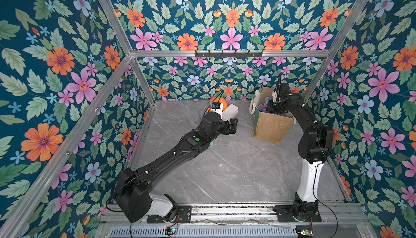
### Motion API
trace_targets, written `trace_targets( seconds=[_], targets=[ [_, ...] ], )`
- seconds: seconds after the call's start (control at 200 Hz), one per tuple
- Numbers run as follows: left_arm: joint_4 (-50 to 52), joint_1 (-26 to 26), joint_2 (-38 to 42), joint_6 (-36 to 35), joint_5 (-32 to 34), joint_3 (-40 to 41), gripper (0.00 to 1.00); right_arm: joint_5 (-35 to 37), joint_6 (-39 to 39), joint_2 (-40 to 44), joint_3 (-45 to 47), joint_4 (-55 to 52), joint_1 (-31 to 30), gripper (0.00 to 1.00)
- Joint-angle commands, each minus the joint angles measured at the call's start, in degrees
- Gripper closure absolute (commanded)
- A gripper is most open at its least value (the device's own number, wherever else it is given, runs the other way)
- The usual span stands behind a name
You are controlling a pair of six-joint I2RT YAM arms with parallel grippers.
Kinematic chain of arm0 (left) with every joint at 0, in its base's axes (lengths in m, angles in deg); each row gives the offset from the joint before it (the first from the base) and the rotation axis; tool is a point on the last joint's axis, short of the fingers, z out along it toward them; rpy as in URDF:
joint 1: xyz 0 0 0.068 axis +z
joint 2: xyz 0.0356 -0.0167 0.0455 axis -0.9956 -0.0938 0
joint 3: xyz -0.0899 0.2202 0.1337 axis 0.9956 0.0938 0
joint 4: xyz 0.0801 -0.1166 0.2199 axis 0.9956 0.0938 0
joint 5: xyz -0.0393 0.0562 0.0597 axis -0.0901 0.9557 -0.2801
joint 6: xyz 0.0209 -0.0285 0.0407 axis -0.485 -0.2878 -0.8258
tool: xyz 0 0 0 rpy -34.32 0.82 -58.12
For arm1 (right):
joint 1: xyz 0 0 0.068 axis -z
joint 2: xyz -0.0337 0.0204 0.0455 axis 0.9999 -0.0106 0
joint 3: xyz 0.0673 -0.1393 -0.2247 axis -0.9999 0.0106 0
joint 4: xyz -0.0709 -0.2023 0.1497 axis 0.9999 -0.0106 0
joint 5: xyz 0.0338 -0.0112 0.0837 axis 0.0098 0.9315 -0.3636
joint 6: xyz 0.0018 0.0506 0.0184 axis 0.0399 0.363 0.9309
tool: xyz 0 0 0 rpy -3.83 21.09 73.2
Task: Put the hourglass into the canvas bag
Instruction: Place the hourglass in the canvas bag.
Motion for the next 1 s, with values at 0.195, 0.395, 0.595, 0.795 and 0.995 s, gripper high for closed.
trace_targets(
  seconds=[0.195, 0.395, 0.595, 0.795, 0.995],
  targets=[
    [-0.81, 0.08, 0.75, -0.91, 0.54, -0.28, 0.00, 2.76, -0.50, -0.43, 1.27, -0.15, -0.08, 0.51],
    [-0.71, 0.08, 1.26, -0.87, 1.04, -0.10, 0.00, 2.07, -0.35, 3.15, 1.06, -0.41, -0.14, 0.35],
    [-0.29, 0.17, 2.00, -1.11, 1.81, 0.28, 0.00, 0.26, 0.56, 8.30, 0.61, -1.17, -0.14, 0.31],
    [0.28, 0.27, 4.16, -1.23, 3.46, 1.87, 0.00, -3.11, 3.77, 14.37, 0.31, -1.79, -0.76, 0.30],
    [1.15, 0.76, 7.74, -0.57, 5.76, 5.70, 0.00, -1.14, 5.32, 19.32, 0.67, -3.17, -5.83, 0.29]
  ],
)
